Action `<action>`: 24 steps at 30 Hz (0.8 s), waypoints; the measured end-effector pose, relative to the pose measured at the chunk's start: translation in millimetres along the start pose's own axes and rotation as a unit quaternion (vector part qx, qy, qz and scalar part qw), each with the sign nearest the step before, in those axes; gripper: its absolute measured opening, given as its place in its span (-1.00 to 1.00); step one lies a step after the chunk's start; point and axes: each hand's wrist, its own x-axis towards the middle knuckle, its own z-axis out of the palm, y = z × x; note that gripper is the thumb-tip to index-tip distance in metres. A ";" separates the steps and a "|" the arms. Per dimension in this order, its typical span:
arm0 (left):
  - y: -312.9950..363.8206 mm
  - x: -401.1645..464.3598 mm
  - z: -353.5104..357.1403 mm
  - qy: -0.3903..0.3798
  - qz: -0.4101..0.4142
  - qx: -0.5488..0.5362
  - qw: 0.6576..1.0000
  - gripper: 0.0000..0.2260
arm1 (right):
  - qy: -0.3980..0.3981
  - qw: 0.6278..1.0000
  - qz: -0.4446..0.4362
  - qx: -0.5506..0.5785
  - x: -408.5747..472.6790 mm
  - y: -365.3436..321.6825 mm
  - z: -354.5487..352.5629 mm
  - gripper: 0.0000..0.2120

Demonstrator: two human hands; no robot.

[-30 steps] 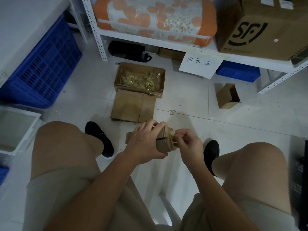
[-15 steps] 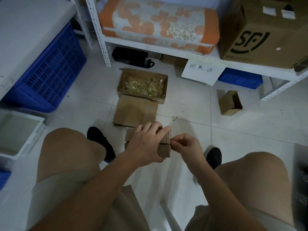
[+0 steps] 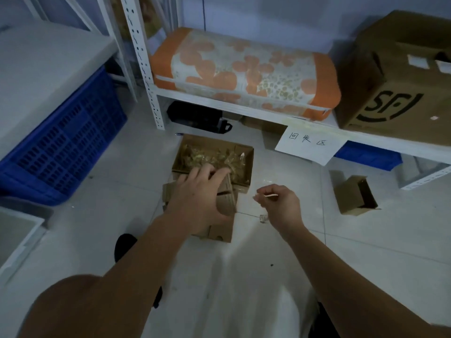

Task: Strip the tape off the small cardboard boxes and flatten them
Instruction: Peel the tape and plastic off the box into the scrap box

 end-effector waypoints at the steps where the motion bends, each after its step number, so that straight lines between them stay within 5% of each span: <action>1: -2.3 7.6 4.8 -0.005 0.007 0.012 1.000 -0.16 | 0.003 1.000 0.011 0.001 14.9 3.7 6.0 -0.94; 8: -13.0 31.2 27.9 -0.083 0.035 0.046 0.995 -0.16 | -0.015 0.998 0.059 -0.011 112.4 14.1 56.2 -0.88; 17: -11.9 44.7 30.6 -0.068 0.061 0.025 0.995 -0.18 | -0.058 0.995 -0.007 -0.079 231.4 -19.5 118.9 -0.93; 24: -11.4 58.1 26.4 -0.035 0.044 0.012 0.998 -0.20 | -0.095 0.995 0.009 -0.034 256.8 -22.0 129.6 -0.75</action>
